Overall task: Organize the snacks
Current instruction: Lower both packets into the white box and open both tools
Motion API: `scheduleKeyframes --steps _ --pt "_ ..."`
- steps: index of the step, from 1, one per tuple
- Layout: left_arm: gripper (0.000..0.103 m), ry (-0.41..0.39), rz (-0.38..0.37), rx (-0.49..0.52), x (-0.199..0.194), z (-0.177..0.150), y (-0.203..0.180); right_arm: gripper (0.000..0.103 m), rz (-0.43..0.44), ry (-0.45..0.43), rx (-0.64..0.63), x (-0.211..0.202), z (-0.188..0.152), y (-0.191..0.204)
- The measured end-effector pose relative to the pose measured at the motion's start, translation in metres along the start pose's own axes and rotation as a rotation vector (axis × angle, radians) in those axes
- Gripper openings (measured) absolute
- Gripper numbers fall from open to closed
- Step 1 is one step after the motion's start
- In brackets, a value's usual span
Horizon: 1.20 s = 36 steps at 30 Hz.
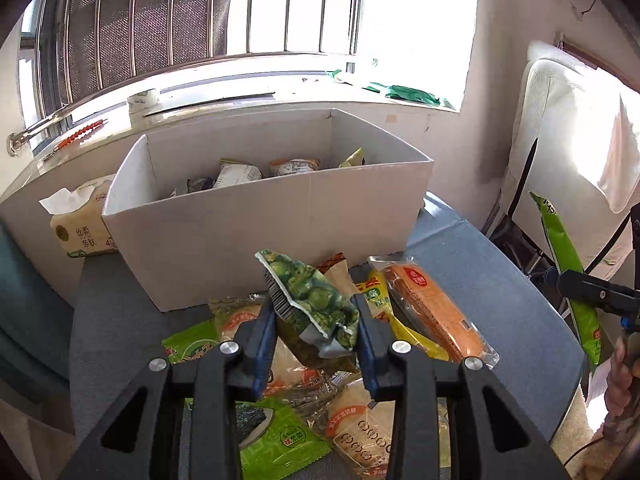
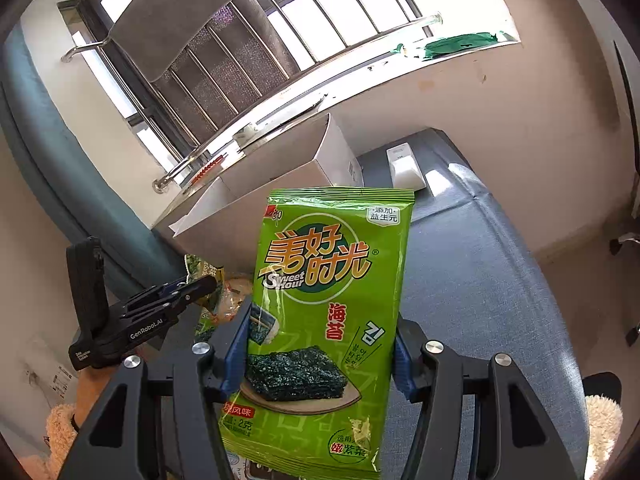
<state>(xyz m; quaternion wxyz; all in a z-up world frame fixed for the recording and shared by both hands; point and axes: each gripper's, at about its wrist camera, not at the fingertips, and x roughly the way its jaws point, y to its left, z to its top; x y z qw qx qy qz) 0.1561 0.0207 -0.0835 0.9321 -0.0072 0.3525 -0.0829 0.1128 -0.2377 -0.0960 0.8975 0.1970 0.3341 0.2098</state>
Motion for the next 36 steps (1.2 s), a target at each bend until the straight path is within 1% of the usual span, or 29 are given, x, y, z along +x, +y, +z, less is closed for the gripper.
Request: scheduleKeyframes --steps 3,6,9,11,13,16,18,20,22,23,24,25,26,27,29,30,32,33,36 --pt "0.039 -0.081 -0.019 -0.042 -0.03 0.008 0.013 0.063 0.016 -0.008 -0.028 0.004 0.005 0.012" --pt "0.039 -0.147 0.008 -0.057 -0.047 0.023 0.028 0.063 0.043 -0.022 -0.069 0.011 0.019 0.029" --pt "0.039 -0.175 0.031 -0.07 -0.049 0.05 0.048 0.063 0.046 -0.053 -0.159 0.024 0.049 0.053" --pt "0.039 -0.197 0.038 -0.083 -0.045 0.071 0.061 0.063 0.043 -0.059 -0.197 0.037 0.075 0.066" --pt "0.039 -0.225 0.057 -0.089 -0.04 0.09 0.072 0.063 0.062 -0.053 -0.227 0.056 0.105 0.081" --pt "0.039 -0.221 0.057 -0.111 -0.024 0.114 0.089 0.063 -0.003 -0.043 -0.263 0.093 0.144 0.097" --pt "0.039 -0.199 0.061 -0.096 -0.01 0.126 0.092 0.063 0.004 -0.021 -0.245 0.116 0.163 0.099" --pt "0.039 -0.183 0.07 -0.068 0.004 0.135 0.092 0.063 -0.012 0.02 -0.218 0.138 0.175 0.098" --pt "0.039 -0.149 0.077 -0.059 0.022 0.142 0.091 0.064 -0.032 0.052 -0.22 0.158 0.182 0.098" --pt "0.041 -0.134 0.075 -0.061 0.029 0.145 0.094 0.065 -0.048 0.06 -0.229 0.166 0.185 0.099" --pt "0.048 -0.111 0.078 -0.061 0.037 0.146 0.096 0.072 -0.055 0.07 -0.244 0.174 0.187 0.099" --pt "0.061 -0.087 0.106 -0.069 0.043 0.146 0.099 0.084 -0.059 0.084 -0.253 0.182 0.19 0.099" --pt "0.099 -0.073 0.134 -0.084 0.046 0.145 0.102 0.092 -0.064 0.095 -0.25 0.187 0.193 0.097" --pt "0.103 -0.082 0.127 -0.092 0.045 0.142 0.104 0.103 -0.075 0.106 -0.246 0.19 0.194 0.095" --pt "0.103 -0.086 0.117 -0.087 0.042 0.137 0.107 0.103 -0.083 0.076 -0.233 0.184 0.193 0.089" --pt "0.103 -0.083 0.123 -0.072 0.038 0.134 0.106 0.103 -0.084 0.056 -0.225 0.179 0.193 0.086" --pt "0.103 -0.098 0.151 -0.038 0.031 0.13 0.104 0.103 -0.085 0.046 -0.21 0.173 0.192 0.083" --pt "0.103 -0.102 0.151 -0.031 0.027 0.128 0.104 0.103 -0.076 0.04 -0.201 0.169 0.191 0.082" --pt "0.103 -0.107 0.119 -0.048 0.013 0.121 0.105 0.103 -0.037 -0.003 -0.21 0.154 0.186 0.086"
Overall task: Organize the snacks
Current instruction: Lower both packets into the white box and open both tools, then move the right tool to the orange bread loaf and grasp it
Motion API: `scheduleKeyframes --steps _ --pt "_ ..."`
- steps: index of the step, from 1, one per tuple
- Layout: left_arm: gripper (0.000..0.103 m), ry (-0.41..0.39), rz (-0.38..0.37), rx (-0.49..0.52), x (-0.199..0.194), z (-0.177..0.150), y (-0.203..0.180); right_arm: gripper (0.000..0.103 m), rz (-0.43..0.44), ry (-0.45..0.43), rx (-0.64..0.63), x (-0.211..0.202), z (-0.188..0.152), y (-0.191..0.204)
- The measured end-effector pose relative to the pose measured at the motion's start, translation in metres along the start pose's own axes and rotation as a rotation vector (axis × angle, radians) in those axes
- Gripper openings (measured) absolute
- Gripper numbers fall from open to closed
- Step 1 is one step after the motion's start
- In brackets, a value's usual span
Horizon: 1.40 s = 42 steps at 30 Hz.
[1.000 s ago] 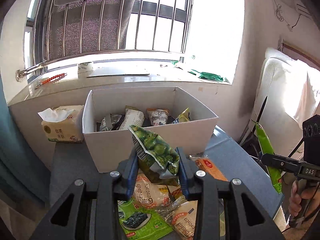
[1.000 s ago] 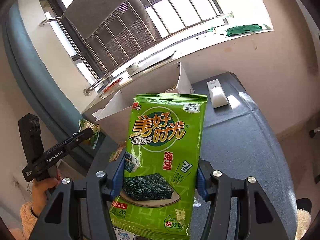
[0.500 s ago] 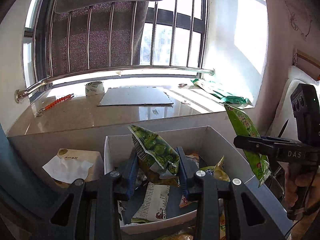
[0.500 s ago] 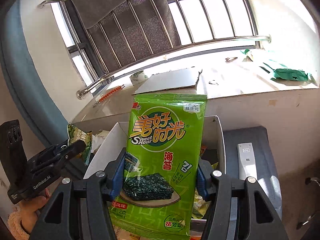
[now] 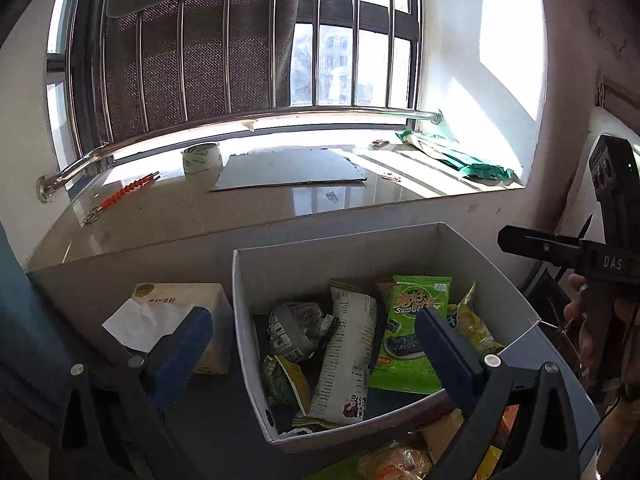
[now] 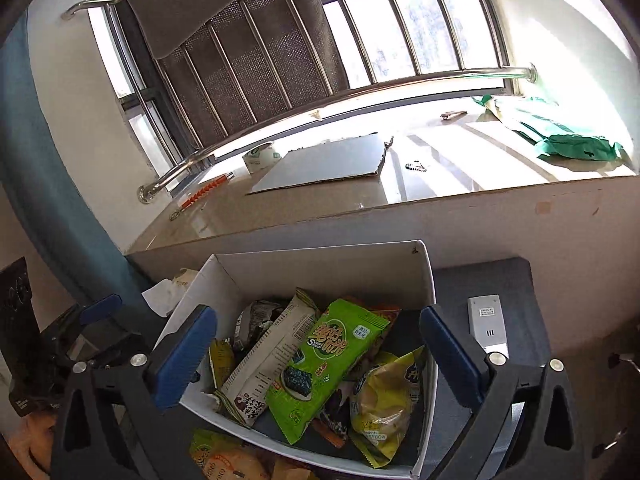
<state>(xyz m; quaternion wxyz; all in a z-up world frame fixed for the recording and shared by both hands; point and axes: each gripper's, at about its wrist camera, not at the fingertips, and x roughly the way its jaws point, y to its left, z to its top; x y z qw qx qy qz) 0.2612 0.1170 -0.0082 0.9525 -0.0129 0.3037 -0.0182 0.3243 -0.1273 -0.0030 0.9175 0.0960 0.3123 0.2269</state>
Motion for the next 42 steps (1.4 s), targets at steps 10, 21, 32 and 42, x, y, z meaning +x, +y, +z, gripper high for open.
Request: scheduleKeyframes --steps 10,21,32,42 --pt "0.103 -0.136 -0.068 -0.029 -0.083 -0.038 -0.029 0.103 0.078 -0.059 -0.109 -0.071 -0.032 0.024" --pt "0.103 -0.14 -0.129 -0.07 -0.142 -0.132 -0.062 0.103 0.112 -0.041 -0.022 -0.136 -0.146 0.002" --pt "0.103 -0.09 -0.148 -0.165 -0.15 -0.184 -0.078 0.103 0.054 0.084 0.107 -0.141 -0.23 -0.029" --pt "0.103 -0.028 -0.122 -0.177 -0.132 -0.192 -0.072 0.103 -0.033 0.238 0.063 -0.084 -0.227 -0.036"
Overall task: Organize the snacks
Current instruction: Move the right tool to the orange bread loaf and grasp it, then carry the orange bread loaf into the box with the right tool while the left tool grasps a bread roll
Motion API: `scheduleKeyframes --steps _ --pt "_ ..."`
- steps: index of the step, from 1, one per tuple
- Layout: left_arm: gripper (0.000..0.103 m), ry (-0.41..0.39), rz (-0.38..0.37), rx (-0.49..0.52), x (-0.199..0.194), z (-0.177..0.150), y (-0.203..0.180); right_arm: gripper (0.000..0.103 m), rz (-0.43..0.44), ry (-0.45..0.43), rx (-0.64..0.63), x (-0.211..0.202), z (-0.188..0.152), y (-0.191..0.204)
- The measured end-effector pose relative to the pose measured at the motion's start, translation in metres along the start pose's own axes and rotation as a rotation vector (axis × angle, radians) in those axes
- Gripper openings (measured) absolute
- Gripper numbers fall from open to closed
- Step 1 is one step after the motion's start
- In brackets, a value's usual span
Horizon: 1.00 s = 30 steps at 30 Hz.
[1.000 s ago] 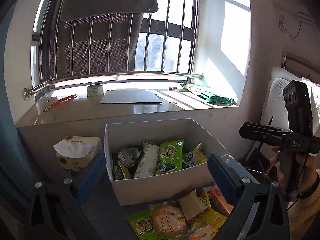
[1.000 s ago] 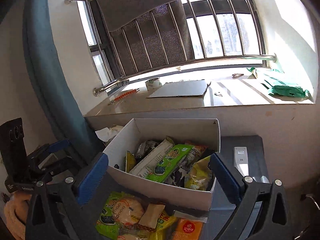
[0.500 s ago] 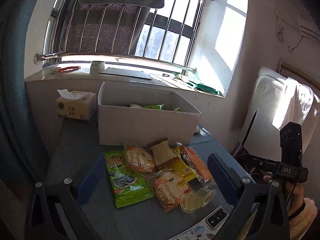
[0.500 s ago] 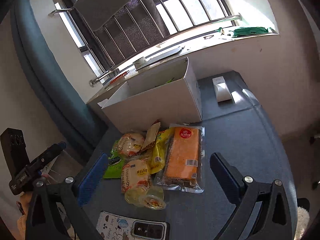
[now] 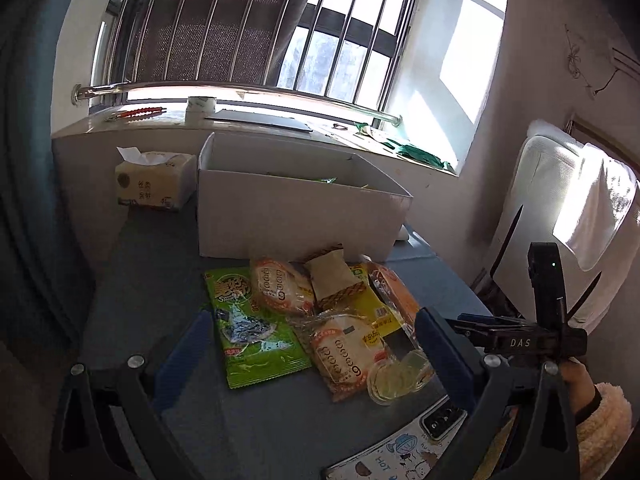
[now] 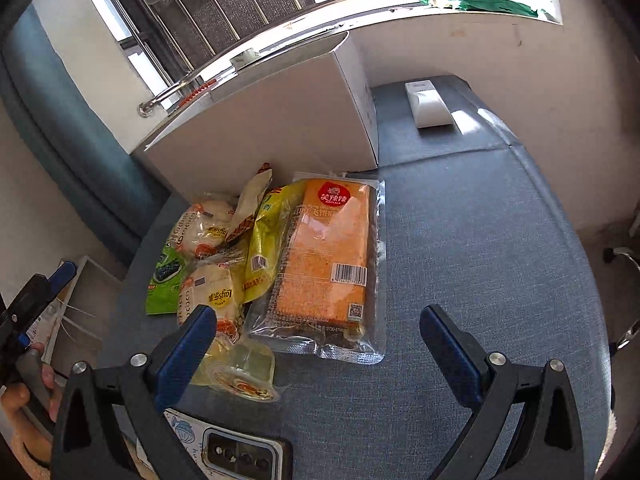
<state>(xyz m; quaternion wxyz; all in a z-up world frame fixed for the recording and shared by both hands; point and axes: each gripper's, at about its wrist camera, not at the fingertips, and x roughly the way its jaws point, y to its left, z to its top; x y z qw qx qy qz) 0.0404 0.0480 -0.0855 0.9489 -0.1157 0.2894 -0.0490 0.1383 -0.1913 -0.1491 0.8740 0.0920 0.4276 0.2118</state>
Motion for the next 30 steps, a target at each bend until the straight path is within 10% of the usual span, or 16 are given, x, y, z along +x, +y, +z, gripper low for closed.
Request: scheduleKeyframes --steps 16,21,30 --pt "0.103 0.055 0.027 -0.106 0.01 -0.011 0.038 0.102 -0.105 0.143 -0.202 0.052 0.026 0.017" --pt "0.103 0.076 0.047 -0.122 0.016 -0.013 0.044 0.059 -0.116 0.111 -0.206 0.039 0.022 0.012" --pt "0.103 0.126 0.067 -0.065 0.037 -0.006 0.04 0.058 0.087 -0.023 0.037 -0.015 0.009 -0.028"
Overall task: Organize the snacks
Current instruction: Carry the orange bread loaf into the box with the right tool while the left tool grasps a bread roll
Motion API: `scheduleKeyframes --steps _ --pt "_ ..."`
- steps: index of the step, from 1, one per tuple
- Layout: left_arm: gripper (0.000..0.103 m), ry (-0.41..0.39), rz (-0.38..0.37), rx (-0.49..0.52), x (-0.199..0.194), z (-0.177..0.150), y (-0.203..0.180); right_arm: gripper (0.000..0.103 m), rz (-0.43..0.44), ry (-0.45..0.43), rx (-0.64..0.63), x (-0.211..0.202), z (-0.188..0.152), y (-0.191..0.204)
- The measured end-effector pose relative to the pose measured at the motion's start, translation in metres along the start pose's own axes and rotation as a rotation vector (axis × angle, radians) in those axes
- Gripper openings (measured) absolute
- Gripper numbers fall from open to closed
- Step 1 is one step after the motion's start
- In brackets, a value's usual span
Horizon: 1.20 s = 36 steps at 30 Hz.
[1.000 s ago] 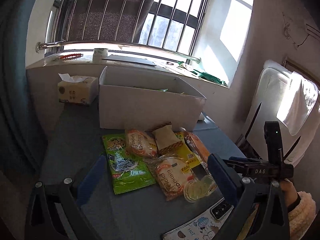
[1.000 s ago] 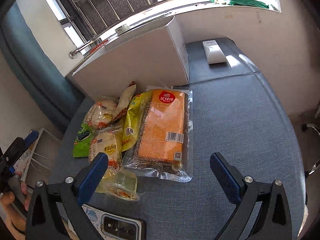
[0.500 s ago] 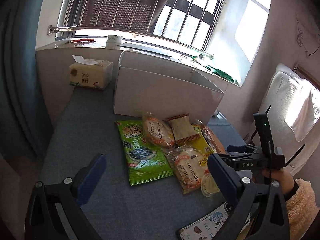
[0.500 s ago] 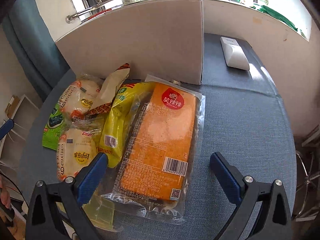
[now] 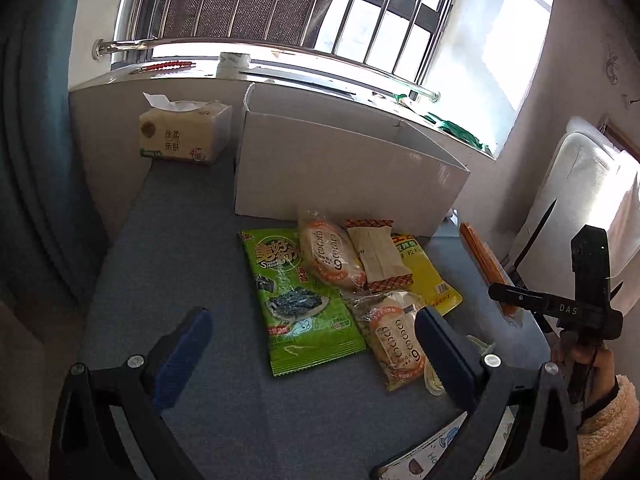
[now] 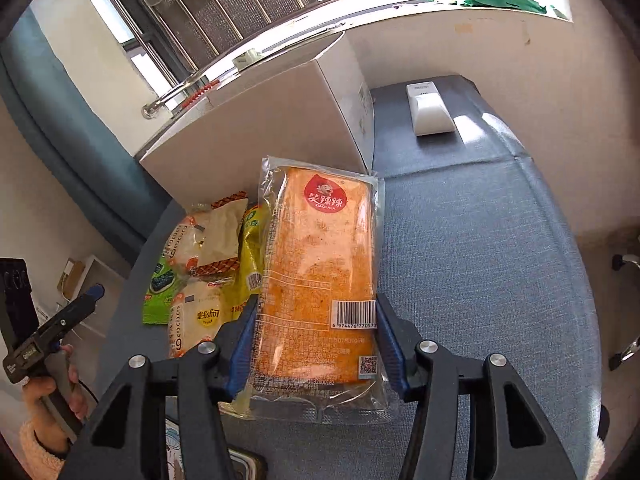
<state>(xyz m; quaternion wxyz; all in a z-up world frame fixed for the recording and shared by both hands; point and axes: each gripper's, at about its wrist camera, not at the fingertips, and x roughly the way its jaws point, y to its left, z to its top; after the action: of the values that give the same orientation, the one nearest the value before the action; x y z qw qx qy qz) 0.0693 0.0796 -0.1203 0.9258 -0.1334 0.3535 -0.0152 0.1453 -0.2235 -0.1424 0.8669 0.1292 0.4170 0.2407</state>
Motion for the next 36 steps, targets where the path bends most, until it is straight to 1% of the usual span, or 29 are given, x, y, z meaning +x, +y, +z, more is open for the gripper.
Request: scheduleKeyframes --steps 2,4,9,12,14,16,17,18,19,20,21,22,23,25,26,27,28,29,31,33,34,36 --pt "0.103 0.024 0.034 0.059 0.013 0.01 -0.007 0.058 0.016 -0.043 0.038 -0.016 -0.004 -0.003" --pt "0.103 0.043 0.074 0.128 0.029 0.02 -0.017 0.058 0.017 -0.074 0.047 -0.029 -0.007 0.001" --pt "0.103 0.123 0.131 0.273 0.082 0.043 -0.028 0.059 0.023 -0.095 0.047 -0.044 -0.013 0.008" --pt "0.102 0.192 0.143 0.307 0.112 0.049 -0.028 0.059 0.027 -0.086 0.055 -0.04 -0.014 0.004" --pt "0.101 0.226 0.129 0.304 0.126 0.05 -0.027 0.059 0.029 -0.085 0.071 -0.038 -0.014 0.001" --pt "0.09 0.237 0.063 0.287 0.132 0.052 -0.028 0.059 0.035 -0.084 0.082 -0.037 -0.015 -0.003" --pt "0.071 0.237 0.018 0.278 0.134 0.054 -0.03 0.059 0.034 -0.082 0.084 -0.036 -0.015 -0.003" --pt "0.063 0.224 0.014 0.284 0.133 0.055 -0.033 0.059 0.03 -0.078 0.082 -0.035 -0.014 -0.003" --pt "0.058 0.213 0.023 0.29 0.131 0.058 -0.036 0.059 0.025 -0.076 0.079 -0.035 -0.015 -0.003" --pt "0.048 0.201 0.017 0.289 0.127 0.06 -0.038 0.059 0.022 -0.075 0.077 -0.035 -0.015 -0.003" --pt "0.036 0.176 0.002 0.284 0.12 0.062 -0.039 0.059 0.021 -0.073 0.076 -0.034 -0.015 -0.002" --pt "0.031 0.15 -0.023 0.272 0.111 0.065 -0.038 0.06 0.023 -0.073 0.075 -0.035 -0.015 -0.002" --pt "0.023 0.132 -0.034 0.26 0.104 0.068 -0.037 0.06 0.024 -0.074 0.074 -0.035 -0.015 -0.001" --pt "0.02 0.101 -0.039 0.266 0.09 0.068 -0.037 0.06 0.028 -0.076 0.074 -0.035 -0.015 -0.001" --pt "0.017 0.09 -0.069 0.266 0.083 0.069 -0.036 0.06 0.031 -0.077 0.077 -0.034 -0.015 -0.001" --pt "0.017 0.074 -0.064 0.275 0.076 0.068 -0.037 0.06 0.036 -0.075 0.077 -0.033 -0.014 0.0" --pt "0.017 0.048 -0.036 0.288 0.067 0.068 -0.037 0.06 0.041 -0.074 0.072 -0.033 -0.014 0.002" --pt "0.017 0.025 -0.031 0.288 0.058 0.067 -0.038 0.06 0.04 -0.076 0.065 -0.033 -0.013 0.004" --pt "0.017 -0.023 -0.045 0.267 0.039 0.072 -0.035 0.06 0.034 -0.077 0.051 -0.032 -0.011 0.008" --pt "0.017 -0.069 -0.039 0.253 0.02 0.078 -0.033 0.06 0.038 -0.083 0.043 -0.033 -0.008 0.013" --pt "0.017 -0.091 -0.052 0.245 0.012 0.083 -0.032 0.06 0.043 -0.087 0.04 -0.033 -0.006 0.015" --pt "0.017 -0.147 -0.04 0.24 -0.002 0.093 -0.031 0.06 0.05 -0.103 0.022 -0.034 0.002 0.023"
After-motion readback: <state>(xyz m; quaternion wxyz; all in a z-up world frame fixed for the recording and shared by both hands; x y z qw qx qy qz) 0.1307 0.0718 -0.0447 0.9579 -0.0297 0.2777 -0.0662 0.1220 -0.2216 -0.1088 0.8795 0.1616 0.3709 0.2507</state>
